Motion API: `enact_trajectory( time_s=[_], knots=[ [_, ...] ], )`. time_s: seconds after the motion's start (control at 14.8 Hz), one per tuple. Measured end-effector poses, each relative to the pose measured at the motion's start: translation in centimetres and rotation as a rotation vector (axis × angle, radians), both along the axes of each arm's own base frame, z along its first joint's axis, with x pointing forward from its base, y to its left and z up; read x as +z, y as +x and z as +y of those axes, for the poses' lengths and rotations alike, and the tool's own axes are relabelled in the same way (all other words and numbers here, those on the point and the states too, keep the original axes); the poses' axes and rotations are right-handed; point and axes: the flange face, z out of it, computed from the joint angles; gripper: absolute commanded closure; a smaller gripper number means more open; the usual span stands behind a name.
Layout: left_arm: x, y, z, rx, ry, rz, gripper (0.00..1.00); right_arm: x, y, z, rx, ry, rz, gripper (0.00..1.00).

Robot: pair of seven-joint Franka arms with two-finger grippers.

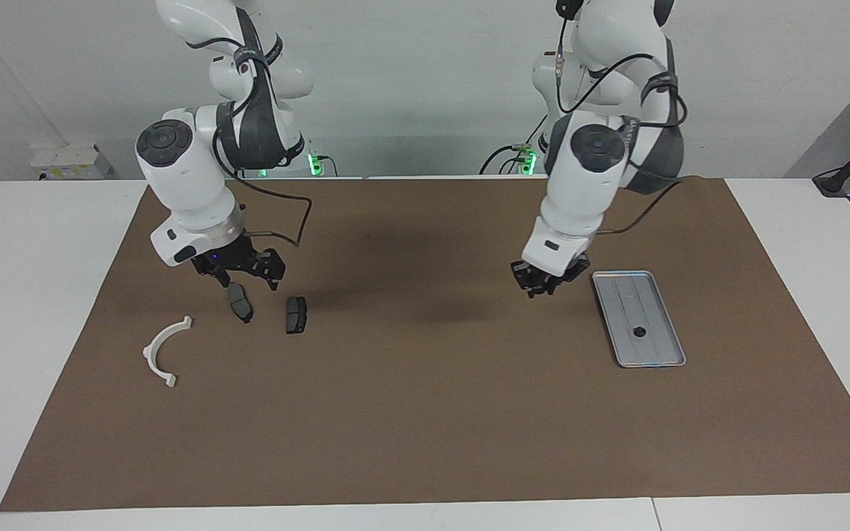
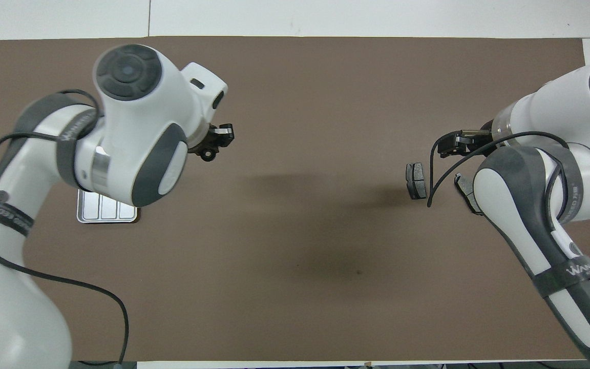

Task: Place bearing gear from tray to pile
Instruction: 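Carry the gear to mid-table with the left gripper while the right gripper approaches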

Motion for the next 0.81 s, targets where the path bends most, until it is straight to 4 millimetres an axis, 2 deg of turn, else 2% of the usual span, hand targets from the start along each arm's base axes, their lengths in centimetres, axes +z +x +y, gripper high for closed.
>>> enact_trajectory(
  time_s=[0.13,0.27,0.54,0.81],
  knots=[
    [-2.9,-0.7,-3.6,0.025,0.012,-0.015,1.00,0.0,0.0,0.0,0.000,0.000,0.000,0.00],
    [-5.9,-0.5,-5.4,0.042,0.011,-0.036,1.00,0.0,0.0,0.0,0.000,0.000,0.000,0.00],
    [-8.7,0.7,-5.4,0.070,-0.007,-0.070,1.00,0.0,0.0,0.1,0.002,0.000,0.000,0.00],
    [-10.6,0.4,-5.1,0.075,-0.020,-0.087,1.00,0.0,-0.1,0.8,0.014,0.001,0.000,0.00]
  ],
)
